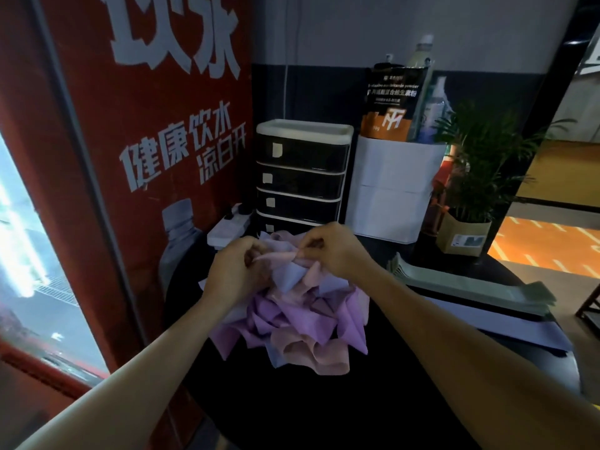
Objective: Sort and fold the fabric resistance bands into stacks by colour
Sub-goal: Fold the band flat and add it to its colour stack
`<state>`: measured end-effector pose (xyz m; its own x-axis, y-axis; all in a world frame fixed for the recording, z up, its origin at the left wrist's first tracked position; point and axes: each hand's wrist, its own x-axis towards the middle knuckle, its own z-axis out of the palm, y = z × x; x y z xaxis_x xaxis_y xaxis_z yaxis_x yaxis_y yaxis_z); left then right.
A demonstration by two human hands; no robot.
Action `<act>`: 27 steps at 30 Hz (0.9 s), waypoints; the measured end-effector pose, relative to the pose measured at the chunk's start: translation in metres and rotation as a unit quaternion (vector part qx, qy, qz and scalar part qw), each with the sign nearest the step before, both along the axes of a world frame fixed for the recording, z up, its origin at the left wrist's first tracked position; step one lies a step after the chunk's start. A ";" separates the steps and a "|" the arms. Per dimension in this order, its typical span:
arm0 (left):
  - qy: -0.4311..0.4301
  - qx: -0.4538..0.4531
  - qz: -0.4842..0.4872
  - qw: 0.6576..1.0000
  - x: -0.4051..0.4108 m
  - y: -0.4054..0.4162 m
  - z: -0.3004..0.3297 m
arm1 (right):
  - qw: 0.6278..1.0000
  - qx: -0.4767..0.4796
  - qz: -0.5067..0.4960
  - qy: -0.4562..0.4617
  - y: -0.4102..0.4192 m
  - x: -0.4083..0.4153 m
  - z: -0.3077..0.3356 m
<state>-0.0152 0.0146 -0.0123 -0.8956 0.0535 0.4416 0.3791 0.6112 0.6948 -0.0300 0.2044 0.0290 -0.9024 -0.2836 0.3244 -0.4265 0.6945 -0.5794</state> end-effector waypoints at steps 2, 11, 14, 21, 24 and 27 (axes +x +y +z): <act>0.011 -0.005 0.009 1.000 0.001 -0.003 0.007 | 1.000 0.001 0.008 0.002 0.005 -0.004 0.014; 0.027 0.001 -0.001 1.000 -0.010 -0.009 0.024 | 0.969 -0.198 -0.110 0.096 0.018 -0.022 0.045; 0.024 -0.007 0.001 1.000 -0.015 -0.006 0.030 | 0.949 -0.269 -0.138 0.088 0.020 -0.028 0.051; 0.009 0.003 0.011 1.000 -0.024 -0.014 0.036 | 0.881 -0.435 -0.178 0.049 0.037 -0.028 0.065; 0.006 0.009 0.012 1.000 -0.030 -0.013 0.043 | 0.866 -0.477 -0.146 0.034 0.039 -0.023 0.073; 0.008 0.036 0.001 0.999 -0.037 -0.008 0.054 | 0.880 -0.458 -0.109 0.058 0.035 -0.019 0.084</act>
<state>-0.0524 0.0068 0.0422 -0.8884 0.0190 0.4586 0.3891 0.5611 0.7306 -0.0493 0.2396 0.1131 -0.8485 0.3204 0.4212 -0.4347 0.0320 -0.9000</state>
